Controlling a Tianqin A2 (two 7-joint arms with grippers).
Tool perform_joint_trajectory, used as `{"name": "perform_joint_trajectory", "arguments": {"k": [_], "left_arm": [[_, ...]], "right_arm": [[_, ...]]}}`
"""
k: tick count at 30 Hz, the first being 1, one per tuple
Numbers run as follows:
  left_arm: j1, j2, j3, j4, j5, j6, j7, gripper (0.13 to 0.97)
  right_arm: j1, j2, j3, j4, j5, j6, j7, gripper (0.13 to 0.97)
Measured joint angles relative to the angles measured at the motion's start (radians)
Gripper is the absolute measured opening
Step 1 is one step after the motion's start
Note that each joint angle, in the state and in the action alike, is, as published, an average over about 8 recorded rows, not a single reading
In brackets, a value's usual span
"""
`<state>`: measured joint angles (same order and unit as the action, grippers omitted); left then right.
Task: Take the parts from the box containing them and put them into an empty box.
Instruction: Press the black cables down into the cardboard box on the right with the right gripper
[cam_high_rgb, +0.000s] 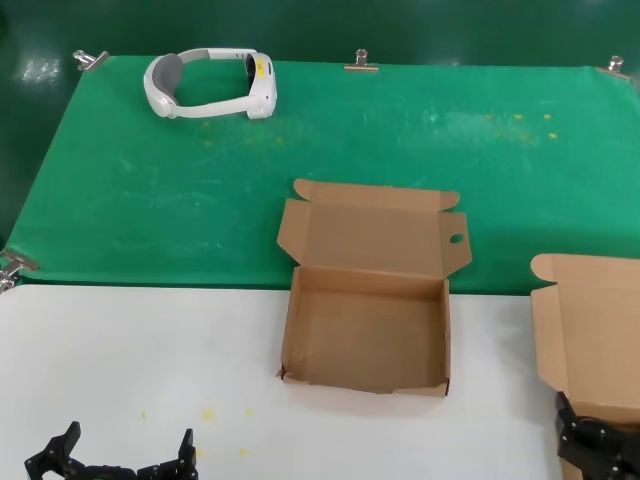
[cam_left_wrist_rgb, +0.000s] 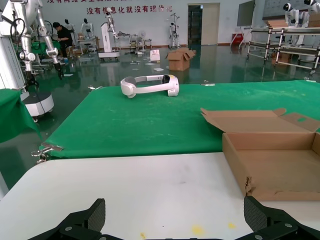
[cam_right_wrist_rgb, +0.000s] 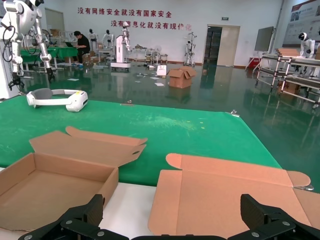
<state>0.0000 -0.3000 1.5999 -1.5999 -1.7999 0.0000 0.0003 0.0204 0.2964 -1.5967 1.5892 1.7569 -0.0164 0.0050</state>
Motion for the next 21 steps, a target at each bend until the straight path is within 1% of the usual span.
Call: {"name": "perform_joint_trajectory", "arguments": {"k": [21], "left_arm": [[0.0, 0.0, 0.0, 0.0, 0.0, 0.0, 0.0, 0.966]], "right_arm": [[0.0, 0.0, 0.0, 0.0, 0.0, 0.0, 0.0, 0.966]]}}
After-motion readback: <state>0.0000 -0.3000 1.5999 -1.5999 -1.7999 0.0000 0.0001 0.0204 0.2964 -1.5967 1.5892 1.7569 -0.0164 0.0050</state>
